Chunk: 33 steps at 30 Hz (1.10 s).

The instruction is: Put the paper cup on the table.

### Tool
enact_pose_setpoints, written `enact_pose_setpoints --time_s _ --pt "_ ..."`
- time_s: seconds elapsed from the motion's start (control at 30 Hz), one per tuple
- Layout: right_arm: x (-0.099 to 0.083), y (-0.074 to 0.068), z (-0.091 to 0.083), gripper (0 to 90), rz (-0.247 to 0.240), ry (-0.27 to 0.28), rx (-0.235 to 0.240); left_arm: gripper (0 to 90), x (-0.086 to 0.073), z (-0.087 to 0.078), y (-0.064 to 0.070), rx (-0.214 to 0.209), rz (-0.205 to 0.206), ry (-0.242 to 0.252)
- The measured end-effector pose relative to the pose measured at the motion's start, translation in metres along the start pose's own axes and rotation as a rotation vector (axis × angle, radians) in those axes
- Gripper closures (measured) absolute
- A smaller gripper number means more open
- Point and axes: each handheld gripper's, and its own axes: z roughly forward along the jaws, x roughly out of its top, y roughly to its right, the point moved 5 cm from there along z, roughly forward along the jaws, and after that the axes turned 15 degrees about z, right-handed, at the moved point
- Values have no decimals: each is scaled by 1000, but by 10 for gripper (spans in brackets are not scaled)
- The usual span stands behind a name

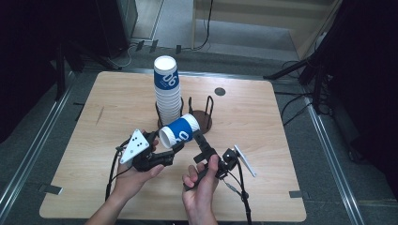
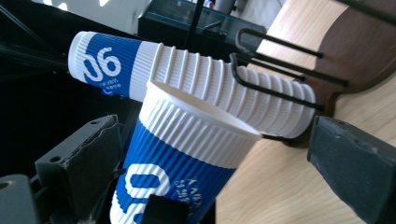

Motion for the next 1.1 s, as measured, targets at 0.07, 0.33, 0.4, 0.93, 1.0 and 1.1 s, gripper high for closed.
enact_pose_setpoints --time_s 0.07,0.33,0.4,0.93,1.0,1.1 --pt "-2 -1 2 31 17 -10 19 273 0 1 1 -4 4 -1" --pt "-7 -1 14 31 86 -27 53 273 1 1 4 -8 5 5" --pt "-7 0 17 31 83 -27 55 273 1 1 4 -8 2 10" --pt "-3 0 32 34 105 -95 79 274 2 2 11 -55 -1 8" --pt "-3 1 34 42 109 -101 85 274 2 2 11 -61 5 6" --pt "-2 3 35 56 115 -105 81 274 1 2 12 -60 16 0"
